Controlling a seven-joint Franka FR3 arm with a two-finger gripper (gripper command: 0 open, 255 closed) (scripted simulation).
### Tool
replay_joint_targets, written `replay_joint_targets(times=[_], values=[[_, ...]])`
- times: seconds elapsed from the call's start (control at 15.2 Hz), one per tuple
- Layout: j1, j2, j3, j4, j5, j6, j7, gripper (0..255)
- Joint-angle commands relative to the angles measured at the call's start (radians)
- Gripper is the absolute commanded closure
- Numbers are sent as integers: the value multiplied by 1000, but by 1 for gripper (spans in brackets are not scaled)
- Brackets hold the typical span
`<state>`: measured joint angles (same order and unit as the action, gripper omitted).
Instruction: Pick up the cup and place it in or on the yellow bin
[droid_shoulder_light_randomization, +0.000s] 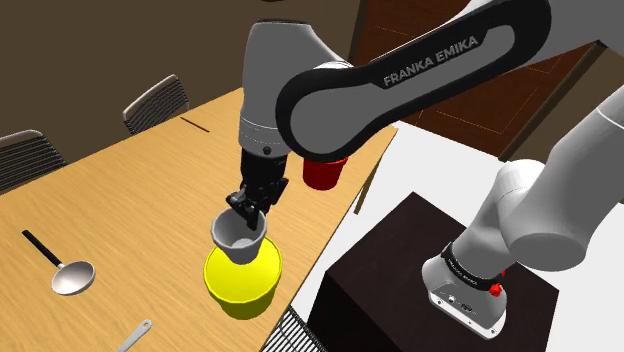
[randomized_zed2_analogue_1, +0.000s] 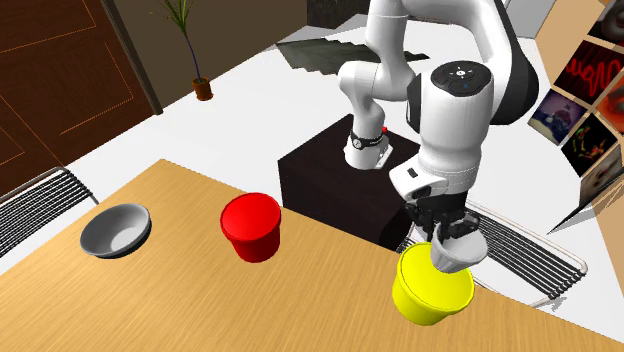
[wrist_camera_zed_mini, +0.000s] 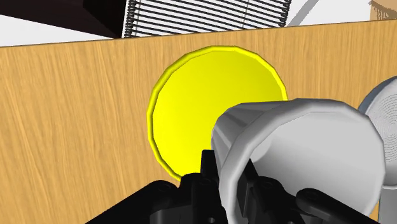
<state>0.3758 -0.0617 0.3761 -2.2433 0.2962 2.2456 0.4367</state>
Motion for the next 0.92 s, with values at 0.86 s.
replay_joint_targets(times=[0.86], values=[[5, 77, 7, -55, -5, 129, -14, 255]])
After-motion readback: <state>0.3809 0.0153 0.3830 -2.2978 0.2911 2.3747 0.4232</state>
